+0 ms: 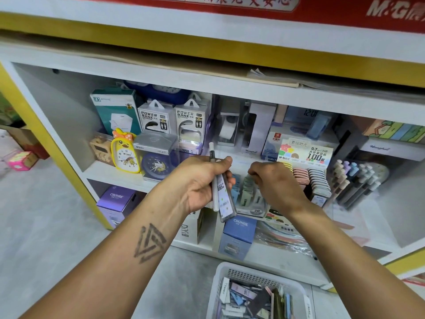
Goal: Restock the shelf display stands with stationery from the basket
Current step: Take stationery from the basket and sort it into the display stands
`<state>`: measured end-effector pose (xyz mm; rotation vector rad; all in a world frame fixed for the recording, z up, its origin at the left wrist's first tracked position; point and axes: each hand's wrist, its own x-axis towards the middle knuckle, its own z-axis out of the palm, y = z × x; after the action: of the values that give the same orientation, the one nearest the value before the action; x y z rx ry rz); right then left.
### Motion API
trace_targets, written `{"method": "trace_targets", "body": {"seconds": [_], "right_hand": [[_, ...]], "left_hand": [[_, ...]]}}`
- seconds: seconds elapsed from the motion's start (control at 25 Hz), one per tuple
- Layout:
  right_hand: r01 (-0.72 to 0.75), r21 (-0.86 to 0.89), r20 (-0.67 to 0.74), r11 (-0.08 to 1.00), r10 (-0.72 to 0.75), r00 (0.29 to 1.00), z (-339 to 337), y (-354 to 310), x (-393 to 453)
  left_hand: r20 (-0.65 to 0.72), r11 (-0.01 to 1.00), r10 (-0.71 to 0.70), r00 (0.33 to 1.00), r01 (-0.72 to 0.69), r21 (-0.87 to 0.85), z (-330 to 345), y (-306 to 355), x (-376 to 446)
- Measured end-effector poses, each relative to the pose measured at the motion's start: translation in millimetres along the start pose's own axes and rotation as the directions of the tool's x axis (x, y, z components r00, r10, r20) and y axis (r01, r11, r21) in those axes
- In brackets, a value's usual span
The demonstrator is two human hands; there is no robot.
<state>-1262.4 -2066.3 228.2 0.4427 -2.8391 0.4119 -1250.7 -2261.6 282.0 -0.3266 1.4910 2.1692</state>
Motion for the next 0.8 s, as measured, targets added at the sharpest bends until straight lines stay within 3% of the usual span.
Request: {"method": "trace_targets", "body": {"seconds": [0.16, 0.2, 0.28, 0.32, 0.4, 0.48, 0.52, 0.6, 0.68, 0.8], "right_hand": [[0.026, -0.073, 0.099, 0.997, -0.019, 0.995, 3, -3, 3], [0.014, -0.041, 0.084, 0.999, -0.011, 0.996, 1, -5, 3], [-0.076, 0.183, -0.042, 0.980, 0.085, 0.995, -10, -11, 2], [-0.133, 0.345, -0.088, 0.929, 0.173, 0.981, -18, -14, 2], [-0.206, 0.670, -0.022, 0.713, 0.296, 0.955, -35, -19, -1], [-0.249, 0.825, 0.139, 0.508, 0.244, 0.960, -50, -22, -9], [-0.269, 0.834, 0.201, 0.482, 0.190, 0.961, -55, -22, -14], [-0.256, 0.794, 0.232, 0.552, 0.114, 0.966, -62, -15, -25], [-0.216, 0.766, 0.176, 0.606, 0.125, 0.976, -71, -3, -35], [-0.194, 0.810, 0.087, 0.554, 0.214, 0.973, -87, 20, -51]], "left_hand": [[0.015, 0.999, 0.033, 0.999, -0.032, -0.039, 1, 1, -3], [0.019, 0.998, 0.039, 0.999, -0.038, -0.045, 3, 1, -3], [0.027, 0.998, 0.049, 0.998, -0.048, -0.046, 5, 0, -3], [0.038, 0.998, 0.052, 0.998, -0.050, -0.038, 7, -1, -4], [0.075, 0.998, 0.059, 0.995, -0.058, -0.014, 14, -4, -4], [0.115, 0.997, 0.070, 0.991, -0.074, 0.025, 21, -8, -4], [0.136, 0.995, 0.076, 0.988, -0.083, 0.052, 25, -10, -3], [0.170, 0.992, 0.073, 0.983, -0.089, 0.085, 35, -14, 0], [0.219, 0.995, 0.067, 0.973, -0.081, 0.055, 49, -19, 2], [0.342, 0.996, 0.091, 0.935, -0.081, -0.043, 72, -29, 4]]}}
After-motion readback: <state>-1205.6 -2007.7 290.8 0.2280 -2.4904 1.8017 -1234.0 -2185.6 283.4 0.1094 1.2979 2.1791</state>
